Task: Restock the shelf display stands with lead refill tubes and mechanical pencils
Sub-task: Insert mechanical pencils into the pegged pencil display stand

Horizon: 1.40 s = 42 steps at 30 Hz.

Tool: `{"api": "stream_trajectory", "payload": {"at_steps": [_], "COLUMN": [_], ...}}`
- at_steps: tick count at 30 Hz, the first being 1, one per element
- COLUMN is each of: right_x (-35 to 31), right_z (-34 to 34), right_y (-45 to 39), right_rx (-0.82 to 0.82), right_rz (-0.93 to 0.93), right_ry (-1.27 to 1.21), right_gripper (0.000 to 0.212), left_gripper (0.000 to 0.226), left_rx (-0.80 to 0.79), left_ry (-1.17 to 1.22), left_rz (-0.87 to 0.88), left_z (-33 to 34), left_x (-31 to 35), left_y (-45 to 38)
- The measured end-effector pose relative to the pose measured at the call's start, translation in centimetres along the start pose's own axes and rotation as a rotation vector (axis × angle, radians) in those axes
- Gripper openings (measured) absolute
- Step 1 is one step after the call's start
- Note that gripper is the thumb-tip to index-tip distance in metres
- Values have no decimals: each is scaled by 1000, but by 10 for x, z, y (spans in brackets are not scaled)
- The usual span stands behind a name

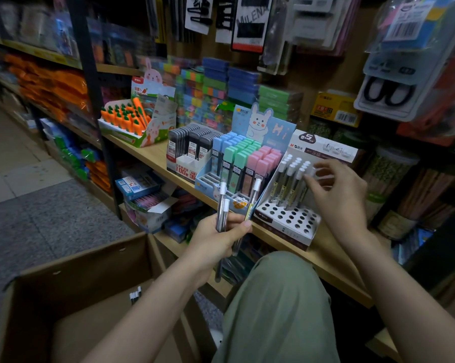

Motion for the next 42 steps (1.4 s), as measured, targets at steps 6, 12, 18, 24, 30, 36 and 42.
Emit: {"api": "stream_trajectory", "payload": {"at_steps": [6,12,18,24,30,36,42], "right_x": [-2,-4,-4,-7,-21,-34,-36], "right_z": [-1,-2,-3,-4,-27,-14,-23], "right_y": [-12,-16,-15,-16,0,26,17], "right_rx": [-60,-78,-62,-69,8,-153,-133], "right_rz": [67,82,97,111,-53,128,56], "right_ry": [44,92,106,96,-114,-511,-496], "right_gripper": [18,20,16,18,18,29,31], "left_gripper": [19,8,18,19,7,10,12], "left_rx": [26,15,23,40,-77,-178,-219], "left_ry": [25,-124,-319,-311,-10,23,22], "left_rz": [1,96,180,105,71,64,49], "left_z": [-4,17,51,50,54,65,63], "left_x": [0,3,18,19,30,40,40], "left_y": [3,-5,-24,-25,-5,5,7]}}
Point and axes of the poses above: each hand's wrist, its own y-axis away from the middle knuckle, its own z-axis out of the palm, x = y × z, the point moved 5 cm from there along -y, towards the middle knuckle, and after that the axes turned 4 degrees about x, right-handed, at the moved point
